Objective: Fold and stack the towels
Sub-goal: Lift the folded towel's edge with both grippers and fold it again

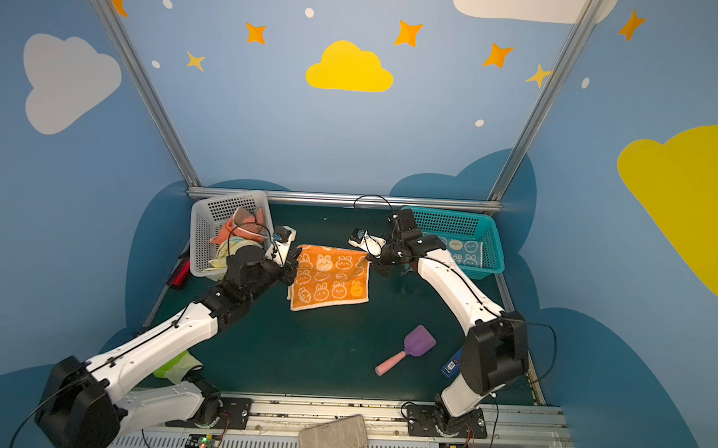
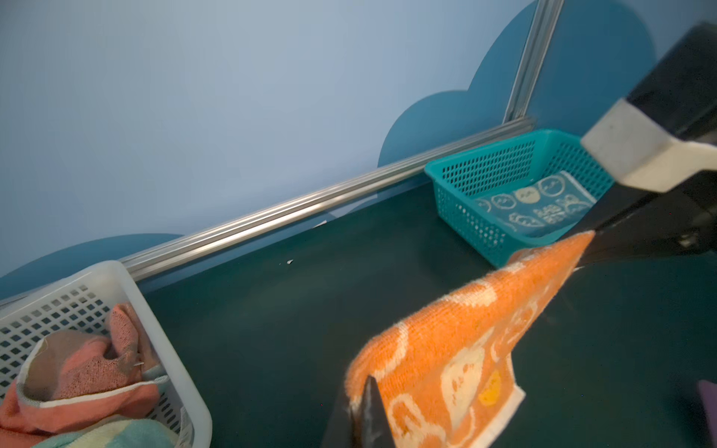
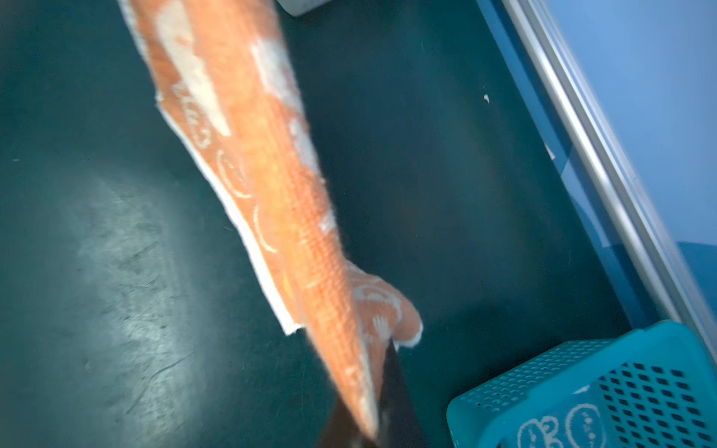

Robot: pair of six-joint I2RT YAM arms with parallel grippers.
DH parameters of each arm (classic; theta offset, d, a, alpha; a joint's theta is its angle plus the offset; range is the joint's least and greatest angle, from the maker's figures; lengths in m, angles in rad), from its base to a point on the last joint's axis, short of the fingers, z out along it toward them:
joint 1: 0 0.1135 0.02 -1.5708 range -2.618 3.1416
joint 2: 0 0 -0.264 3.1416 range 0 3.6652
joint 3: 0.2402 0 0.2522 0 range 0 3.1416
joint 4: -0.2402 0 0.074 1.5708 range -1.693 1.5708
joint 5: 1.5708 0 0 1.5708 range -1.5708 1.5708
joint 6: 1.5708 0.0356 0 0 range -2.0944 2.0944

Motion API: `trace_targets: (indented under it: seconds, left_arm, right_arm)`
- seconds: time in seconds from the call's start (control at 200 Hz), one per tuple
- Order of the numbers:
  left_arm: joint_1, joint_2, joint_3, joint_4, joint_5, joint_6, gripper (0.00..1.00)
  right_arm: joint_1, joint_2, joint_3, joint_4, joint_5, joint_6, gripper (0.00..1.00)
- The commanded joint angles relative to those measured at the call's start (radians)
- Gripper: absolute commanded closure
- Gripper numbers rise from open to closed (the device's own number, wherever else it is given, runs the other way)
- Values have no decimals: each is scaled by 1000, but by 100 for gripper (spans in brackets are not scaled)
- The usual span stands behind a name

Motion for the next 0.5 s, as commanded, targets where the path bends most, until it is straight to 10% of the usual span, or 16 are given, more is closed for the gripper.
trace_targets:
  seconds: [0.0, 0.496]
  left_arm:
    - [7, -79, -2, -59, 58, -44, 96]
    - [1, -254, -123, -112, 115, -179, 96]
  right_arm:
    - [28, -107, -51, -83, -43, -33, 100]
    - [62, -409, -305, 35, -56, 167, 100]
